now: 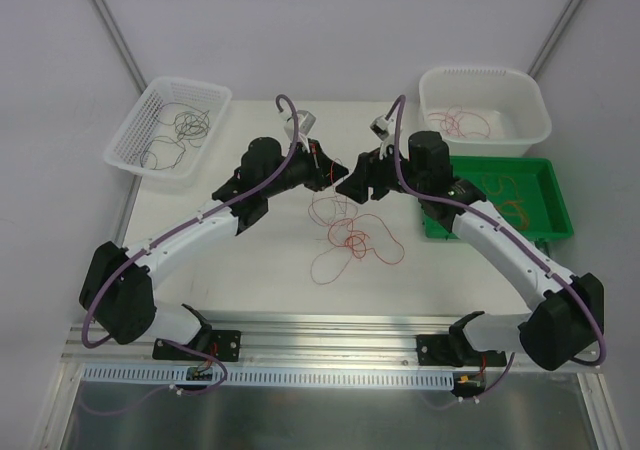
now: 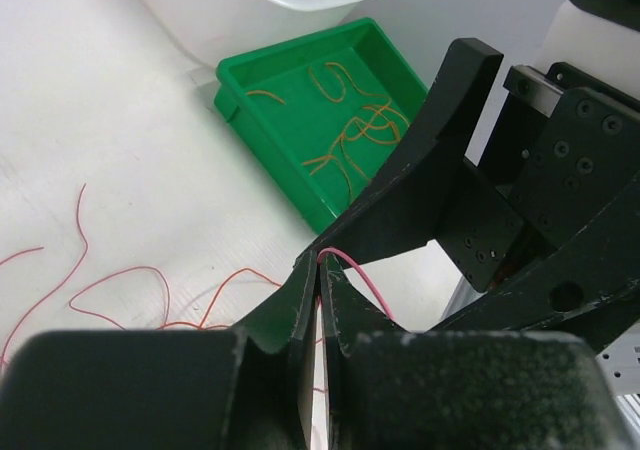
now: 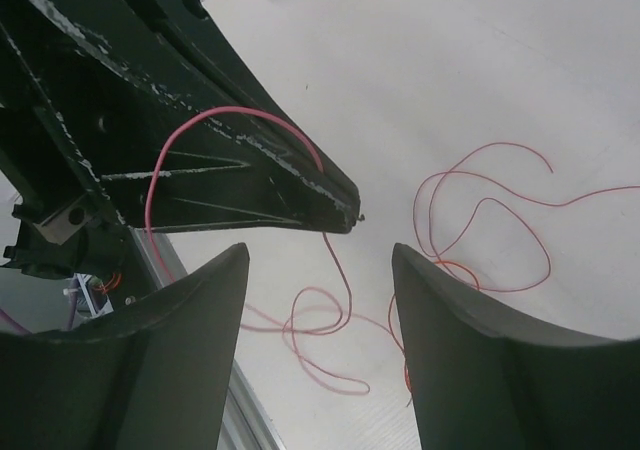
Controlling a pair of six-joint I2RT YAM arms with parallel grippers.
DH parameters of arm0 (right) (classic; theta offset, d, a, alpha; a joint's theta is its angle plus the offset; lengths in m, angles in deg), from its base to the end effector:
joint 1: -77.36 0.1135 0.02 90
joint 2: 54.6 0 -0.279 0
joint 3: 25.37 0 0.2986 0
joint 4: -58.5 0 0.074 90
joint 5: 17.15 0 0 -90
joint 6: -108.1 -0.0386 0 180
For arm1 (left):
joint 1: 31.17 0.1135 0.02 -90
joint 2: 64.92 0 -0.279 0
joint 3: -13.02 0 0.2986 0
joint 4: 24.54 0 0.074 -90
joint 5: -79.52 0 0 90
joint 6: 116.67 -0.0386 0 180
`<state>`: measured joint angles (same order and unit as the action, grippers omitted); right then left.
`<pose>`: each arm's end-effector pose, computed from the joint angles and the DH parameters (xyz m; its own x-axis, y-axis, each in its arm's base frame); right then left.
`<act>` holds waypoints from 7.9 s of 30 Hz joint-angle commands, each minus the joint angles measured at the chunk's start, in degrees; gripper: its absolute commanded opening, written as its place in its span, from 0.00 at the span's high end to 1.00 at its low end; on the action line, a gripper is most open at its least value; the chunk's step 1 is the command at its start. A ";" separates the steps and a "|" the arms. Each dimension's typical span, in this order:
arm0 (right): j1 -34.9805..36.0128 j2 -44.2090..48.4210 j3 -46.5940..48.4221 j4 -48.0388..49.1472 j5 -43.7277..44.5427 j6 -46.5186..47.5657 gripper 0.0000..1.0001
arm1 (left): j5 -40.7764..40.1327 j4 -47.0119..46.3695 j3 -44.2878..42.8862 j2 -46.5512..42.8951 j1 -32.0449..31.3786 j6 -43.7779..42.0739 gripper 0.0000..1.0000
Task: Untangle the cables
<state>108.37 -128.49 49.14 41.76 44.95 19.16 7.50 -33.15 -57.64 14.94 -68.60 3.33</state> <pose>0.2864 0.1932 0.3548 -0.2224 -0.1527 -0.9629 -0.8448 0.5231 0.1121 0.2916 -0.2382 0.3393 -0.4187 -0.2784 -0.8644 0.7088 0.4948 -0.5027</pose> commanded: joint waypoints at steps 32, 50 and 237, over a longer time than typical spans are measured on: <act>1.25 6.38 -2.45 -9.79 -2.24 10.98 0.29 | 1.36 3.07 0.18 -6.29 1.83 1.99 1.00; 6.00 -1.87 -1.75 0.22 -2.60 8.52 0.17 | 2.06 3.33 -1.84 -6.20 1.83 7.62 1.00; -5.71 -24.46 29.55 -28.87 15.50 3.79 0.10 | -8.04 38.58 1.85 -14.55 21.43 -19.10 0.01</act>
<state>99.82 -150.52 81.97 19.79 61.24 28.19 2.82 4.46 -54.84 1.36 -48.60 -15.80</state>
